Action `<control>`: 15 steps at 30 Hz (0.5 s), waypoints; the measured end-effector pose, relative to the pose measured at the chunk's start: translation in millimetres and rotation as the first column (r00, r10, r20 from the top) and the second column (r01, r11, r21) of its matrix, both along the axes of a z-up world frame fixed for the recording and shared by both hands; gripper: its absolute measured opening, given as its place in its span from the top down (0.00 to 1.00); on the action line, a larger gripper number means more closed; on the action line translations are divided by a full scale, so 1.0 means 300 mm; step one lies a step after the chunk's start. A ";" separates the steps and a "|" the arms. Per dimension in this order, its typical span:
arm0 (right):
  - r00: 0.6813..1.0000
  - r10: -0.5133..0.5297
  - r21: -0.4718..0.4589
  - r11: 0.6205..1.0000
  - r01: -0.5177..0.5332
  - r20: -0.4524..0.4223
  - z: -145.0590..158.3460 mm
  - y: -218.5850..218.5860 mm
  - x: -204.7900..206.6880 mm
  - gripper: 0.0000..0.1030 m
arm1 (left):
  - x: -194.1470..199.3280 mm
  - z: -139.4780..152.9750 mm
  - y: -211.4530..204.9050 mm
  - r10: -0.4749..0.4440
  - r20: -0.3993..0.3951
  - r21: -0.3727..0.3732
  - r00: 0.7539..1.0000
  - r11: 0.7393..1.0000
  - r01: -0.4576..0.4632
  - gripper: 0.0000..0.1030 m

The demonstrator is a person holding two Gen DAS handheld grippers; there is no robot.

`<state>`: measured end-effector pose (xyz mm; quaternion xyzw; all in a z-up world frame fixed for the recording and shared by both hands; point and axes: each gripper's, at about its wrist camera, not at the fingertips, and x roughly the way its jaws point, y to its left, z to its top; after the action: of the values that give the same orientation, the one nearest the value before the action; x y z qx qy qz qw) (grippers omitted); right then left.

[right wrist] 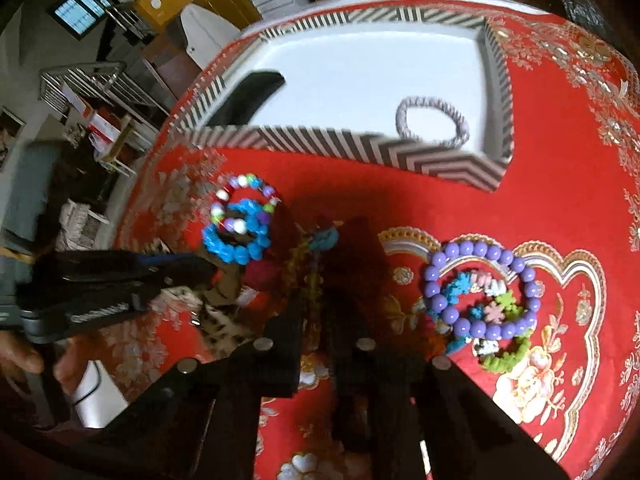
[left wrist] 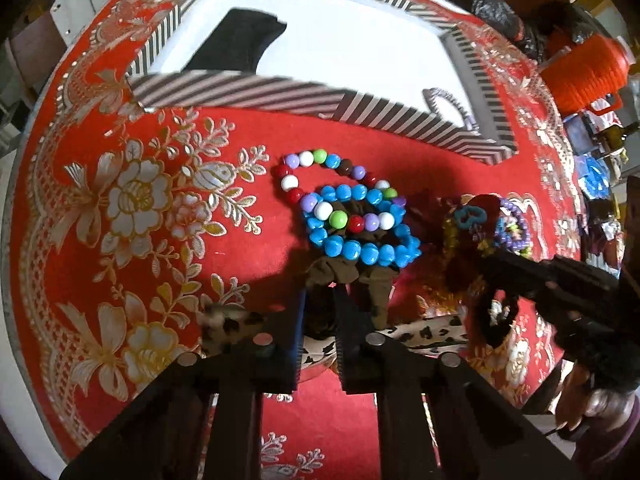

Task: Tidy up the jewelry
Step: 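Carry the scrunchie into the tray with the left tool while the right tool places the rainbow bracelet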

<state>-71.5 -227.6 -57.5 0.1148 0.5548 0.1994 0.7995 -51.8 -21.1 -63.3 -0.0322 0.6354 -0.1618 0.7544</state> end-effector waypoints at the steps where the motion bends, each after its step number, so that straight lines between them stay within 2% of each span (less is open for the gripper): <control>1: 1.000 -0.001 0.014 1.000 0.001 0.014 0.021 -0.007 -0.008 0.91 | -0.005 0.022 0.008 -0.004 0.008 -0.008 1.000 1.000 0.004 1.00; 7: 0.993 -0.031 0.111 0.994 0.019 0.110 0.190 -0.072 -0.036 0.91 | -0.032 0.144 0.060 0.000 0.048 -0.019 0.999 1.000 0.001 1.00; 12: 0.985 -0.046 0.150 0.988 0.021 0.164 0.280 -0.124 -0.045 0.91 | -0.065 0.232 0.101 0.001 0.079 0.008 0.997 1.000 -0.002 1.00; 15: 0.982 -0.054 0.167 0.986 0.024 0.180 0.299 -0.138 -0.047 0.91 | -0.074 0.272 0.107 0.015 0.106 0.014 0.994 1.000 -0.017 1.00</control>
<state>-85.5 -269.0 32.0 0.1720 0.4579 0.2383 0.8390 -74.0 10.9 18.3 -0.0229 0.5955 -0.1524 0.7884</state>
